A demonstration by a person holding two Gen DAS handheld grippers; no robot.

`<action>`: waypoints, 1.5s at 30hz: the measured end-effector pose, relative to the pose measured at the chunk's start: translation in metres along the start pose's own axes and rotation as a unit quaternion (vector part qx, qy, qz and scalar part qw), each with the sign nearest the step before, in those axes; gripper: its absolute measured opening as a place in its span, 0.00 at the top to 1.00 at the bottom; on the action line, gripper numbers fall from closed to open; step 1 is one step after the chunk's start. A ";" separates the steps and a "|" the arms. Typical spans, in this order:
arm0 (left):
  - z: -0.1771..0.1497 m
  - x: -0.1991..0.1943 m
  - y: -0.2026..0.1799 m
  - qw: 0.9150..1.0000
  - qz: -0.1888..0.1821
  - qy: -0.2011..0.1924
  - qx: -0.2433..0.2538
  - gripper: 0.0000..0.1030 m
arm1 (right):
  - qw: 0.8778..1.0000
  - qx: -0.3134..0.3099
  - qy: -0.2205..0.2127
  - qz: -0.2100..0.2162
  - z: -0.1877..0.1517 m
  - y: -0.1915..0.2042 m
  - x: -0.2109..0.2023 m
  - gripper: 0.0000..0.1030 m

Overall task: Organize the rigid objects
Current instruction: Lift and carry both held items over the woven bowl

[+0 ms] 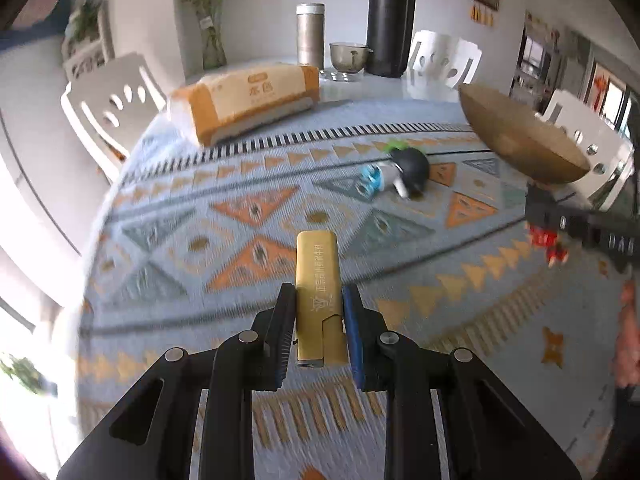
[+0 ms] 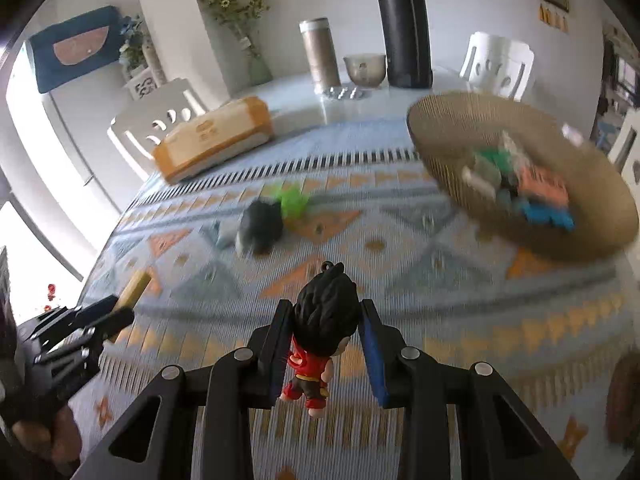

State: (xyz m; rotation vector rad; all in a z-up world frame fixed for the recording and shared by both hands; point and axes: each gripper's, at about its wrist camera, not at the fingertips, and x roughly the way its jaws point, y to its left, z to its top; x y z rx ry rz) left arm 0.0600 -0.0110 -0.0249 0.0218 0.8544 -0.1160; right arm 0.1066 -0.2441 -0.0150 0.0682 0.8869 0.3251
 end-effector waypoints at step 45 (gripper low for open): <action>-0.007 -0.013 -0.031 0.999 0.014 -0.040 0.026 0.81 | 0.995 -0.072 -0.030 -0.060 -0.043 0.027 0.000 0.68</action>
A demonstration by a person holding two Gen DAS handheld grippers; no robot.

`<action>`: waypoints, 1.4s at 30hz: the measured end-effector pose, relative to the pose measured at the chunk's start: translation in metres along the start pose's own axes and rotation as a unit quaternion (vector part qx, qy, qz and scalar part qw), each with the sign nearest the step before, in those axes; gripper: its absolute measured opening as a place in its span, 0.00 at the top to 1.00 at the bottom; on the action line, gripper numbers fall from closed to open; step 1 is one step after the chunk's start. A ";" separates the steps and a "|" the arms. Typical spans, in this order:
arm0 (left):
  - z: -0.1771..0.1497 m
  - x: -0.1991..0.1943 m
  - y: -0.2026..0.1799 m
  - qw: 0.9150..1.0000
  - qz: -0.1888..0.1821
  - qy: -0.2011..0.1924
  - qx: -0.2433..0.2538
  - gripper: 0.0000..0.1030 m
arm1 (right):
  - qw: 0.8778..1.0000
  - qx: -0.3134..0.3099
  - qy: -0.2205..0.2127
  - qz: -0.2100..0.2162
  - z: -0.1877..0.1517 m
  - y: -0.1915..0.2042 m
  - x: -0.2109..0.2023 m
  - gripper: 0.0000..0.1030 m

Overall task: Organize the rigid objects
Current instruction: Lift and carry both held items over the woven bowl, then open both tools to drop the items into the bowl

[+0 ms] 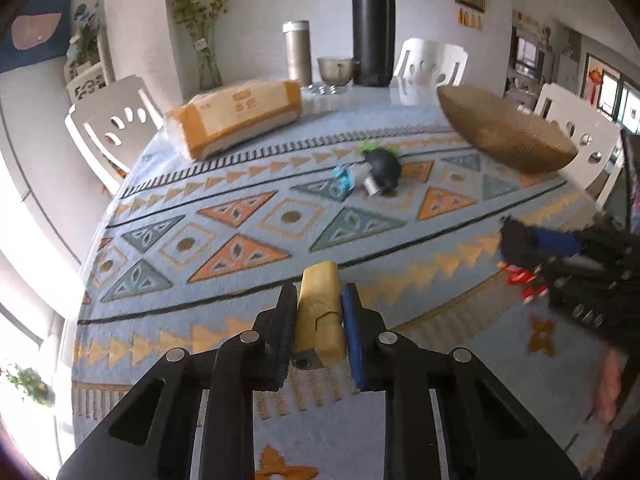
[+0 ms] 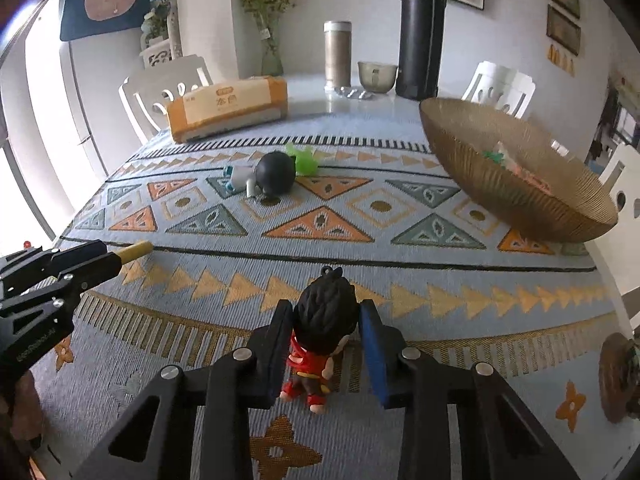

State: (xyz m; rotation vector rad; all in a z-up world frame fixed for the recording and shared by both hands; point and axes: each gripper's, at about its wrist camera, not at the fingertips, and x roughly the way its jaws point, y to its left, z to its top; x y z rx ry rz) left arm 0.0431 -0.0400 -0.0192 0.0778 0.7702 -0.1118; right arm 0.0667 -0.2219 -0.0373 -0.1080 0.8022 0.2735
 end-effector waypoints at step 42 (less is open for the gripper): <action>0.181 0.032 -0.160 0.981 -0.164 -0.100 0.041 0.54 | 0.953 0.279 -0.089 -0.076 0.096 -0.214 -0.064 0.64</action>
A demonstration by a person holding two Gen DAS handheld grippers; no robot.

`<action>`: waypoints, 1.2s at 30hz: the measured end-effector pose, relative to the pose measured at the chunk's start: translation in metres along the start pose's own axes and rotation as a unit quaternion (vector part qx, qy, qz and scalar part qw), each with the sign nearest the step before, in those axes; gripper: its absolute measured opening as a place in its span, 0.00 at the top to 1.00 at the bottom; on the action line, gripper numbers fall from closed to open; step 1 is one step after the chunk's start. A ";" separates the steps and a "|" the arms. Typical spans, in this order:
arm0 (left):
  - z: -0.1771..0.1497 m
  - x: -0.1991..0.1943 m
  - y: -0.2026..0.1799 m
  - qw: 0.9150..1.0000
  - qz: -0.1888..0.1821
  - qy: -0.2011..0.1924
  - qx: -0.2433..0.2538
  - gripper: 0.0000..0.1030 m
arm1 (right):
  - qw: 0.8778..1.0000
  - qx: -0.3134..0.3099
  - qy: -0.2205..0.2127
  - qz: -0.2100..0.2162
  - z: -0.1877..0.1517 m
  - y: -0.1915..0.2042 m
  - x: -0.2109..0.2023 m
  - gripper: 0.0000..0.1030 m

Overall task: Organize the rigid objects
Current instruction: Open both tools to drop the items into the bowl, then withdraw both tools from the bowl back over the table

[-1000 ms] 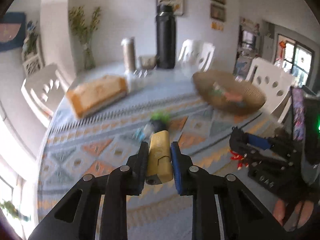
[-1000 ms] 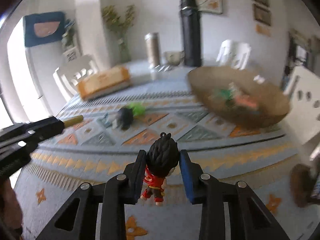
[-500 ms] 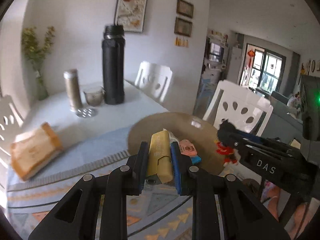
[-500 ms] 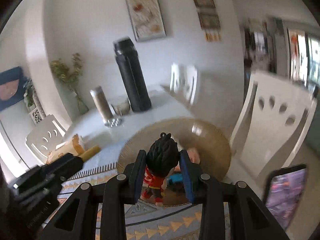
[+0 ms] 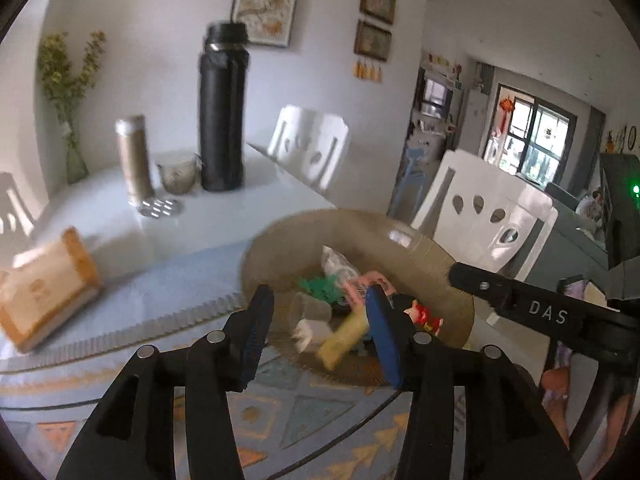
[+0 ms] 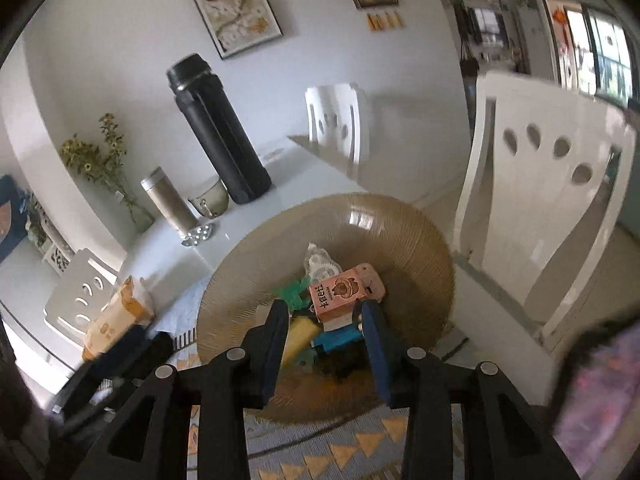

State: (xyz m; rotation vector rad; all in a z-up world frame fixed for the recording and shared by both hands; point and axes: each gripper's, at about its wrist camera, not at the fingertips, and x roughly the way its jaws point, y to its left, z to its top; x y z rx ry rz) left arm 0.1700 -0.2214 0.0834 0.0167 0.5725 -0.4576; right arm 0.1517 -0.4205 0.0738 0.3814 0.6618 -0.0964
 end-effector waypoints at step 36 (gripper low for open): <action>-0.182 -0.114 0.143 0.979 0.138 0.072 -0.132 0.28 | 0.971 -0.204 0.102 0.070 -0.192 0.155 0.032 0.11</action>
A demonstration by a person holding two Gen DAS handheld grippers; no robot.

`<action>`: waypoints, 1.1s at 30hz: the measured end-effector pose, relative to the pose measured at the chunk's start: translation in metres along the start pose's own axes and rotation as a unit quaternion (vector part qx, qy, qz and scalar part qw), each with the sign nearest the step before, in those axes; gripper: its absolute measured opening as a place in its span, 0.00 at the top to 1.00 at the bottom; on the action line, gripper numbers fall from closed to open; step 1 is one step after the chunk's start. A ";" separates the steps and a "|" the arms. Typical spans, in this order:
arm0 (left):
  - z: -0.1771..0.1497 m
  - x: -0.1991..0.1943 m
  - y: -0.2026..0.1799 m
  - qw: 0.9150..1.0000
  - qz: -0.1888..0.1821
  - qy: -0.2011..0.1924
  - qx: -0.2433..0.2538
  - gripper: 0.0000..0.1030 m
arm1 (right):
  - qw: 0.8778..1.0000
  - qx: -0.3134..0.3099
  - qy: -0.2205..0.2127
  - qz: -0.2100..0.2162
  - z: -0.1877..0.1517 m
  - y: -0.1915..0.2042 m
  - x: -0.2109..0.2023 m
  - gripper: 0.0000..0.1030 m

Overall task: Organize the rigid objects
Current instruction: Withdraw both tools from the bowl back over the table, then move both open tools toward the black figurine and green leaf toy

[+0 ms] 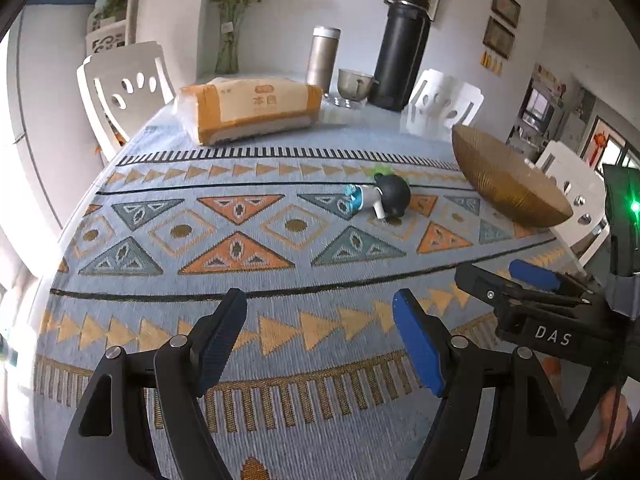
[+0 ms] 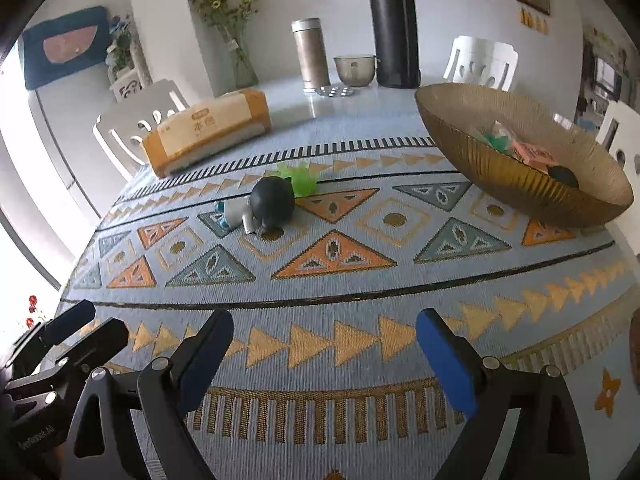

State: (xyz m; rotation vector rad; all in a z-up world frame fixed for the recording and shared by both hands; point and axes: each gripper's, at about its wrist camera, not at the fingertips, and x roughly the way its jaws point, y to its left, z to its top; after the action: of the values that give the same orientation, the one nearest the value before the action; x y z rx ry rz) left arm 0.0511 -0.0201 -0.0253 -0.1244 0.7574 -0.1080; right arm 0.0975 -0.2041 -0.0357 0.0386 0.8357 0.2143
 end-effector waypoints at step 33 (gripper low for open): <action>-0.004 -0.004 -0.008 0.999 0.030 0.002 0.038 0.25 | 0.999 0.020 0.024 -0.014 -0.004 -0.004 0.006 0.11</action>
State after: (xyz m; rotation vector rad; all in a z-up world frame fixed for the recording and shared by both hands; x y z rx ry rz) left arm 0.0450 -0.0281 -0.0243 -0.0293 0.7599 -0.0800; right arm 0.0989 -0.2065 -0.0433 0.0585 0.8887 0.1722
